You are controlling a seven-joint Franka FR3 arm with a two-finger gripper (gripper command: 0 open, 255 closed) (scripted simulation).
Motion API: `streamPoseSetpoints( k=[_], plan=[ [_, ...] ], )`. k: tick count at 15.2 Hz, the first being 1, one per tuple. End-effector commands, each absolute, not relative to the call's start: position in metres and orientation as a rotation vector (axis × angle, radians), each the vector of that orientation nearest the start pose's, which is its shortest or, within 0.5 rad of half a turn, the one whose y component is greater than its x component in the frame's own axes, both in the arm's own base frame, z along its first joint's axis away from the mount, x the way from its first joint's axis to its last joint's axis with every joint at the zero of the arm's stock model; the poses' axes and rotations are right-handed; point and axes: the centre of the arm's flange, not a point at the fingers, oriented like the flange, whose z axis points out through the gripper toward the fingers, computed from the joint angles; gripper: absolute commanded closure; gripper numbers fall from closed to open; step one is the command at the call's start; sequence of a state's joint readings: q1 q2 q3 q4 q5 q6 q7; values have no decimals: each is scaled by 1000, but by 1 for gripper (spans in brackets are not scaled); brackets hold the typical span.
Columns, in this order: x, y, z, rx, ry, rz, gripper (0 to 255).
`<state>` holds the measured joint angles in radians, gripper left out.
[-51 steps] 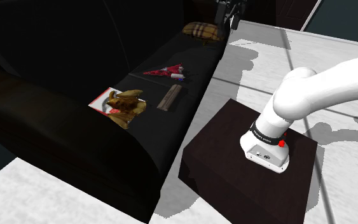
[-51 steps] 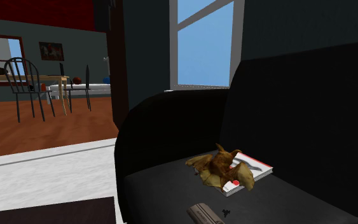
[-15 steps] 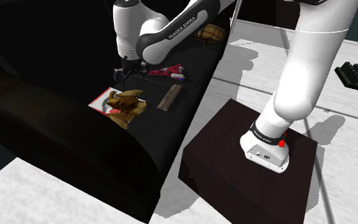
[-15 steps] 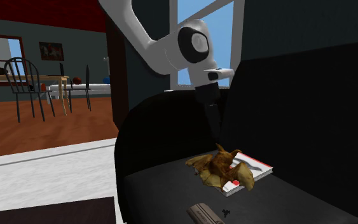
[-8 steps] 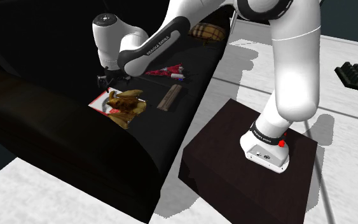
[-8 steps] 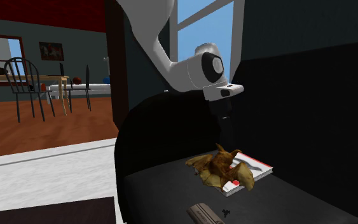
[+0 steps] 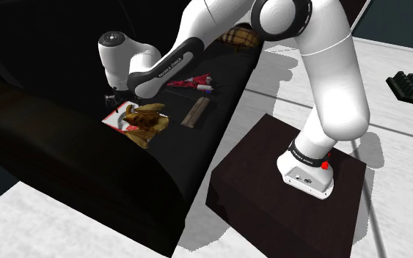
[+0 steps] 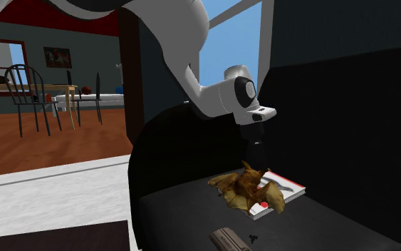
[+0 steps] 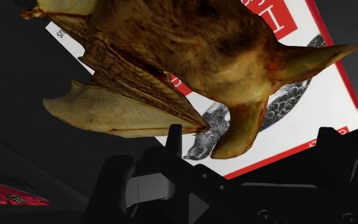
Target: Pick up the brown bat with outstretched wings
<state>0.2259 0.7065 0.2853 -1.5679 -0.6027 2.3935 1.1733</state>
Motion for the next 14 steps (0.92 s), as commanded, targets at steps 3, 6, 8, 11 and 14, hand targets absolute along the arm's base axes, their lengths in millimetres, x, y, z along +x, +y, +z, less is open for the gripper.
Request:
streamPoseSetpoints(
  k=[3,6,8,11,14],
  plan=[
    [644,318,235,-3116,517,-485,0],
    [643,317,235,-3116,516,-484,255],
    [643,317,235,-3116,516,-484,255],
    [643,317,235,-3116,516,-484,255],
    [644,318,235,-3116,517,-485,255]
  ],
)
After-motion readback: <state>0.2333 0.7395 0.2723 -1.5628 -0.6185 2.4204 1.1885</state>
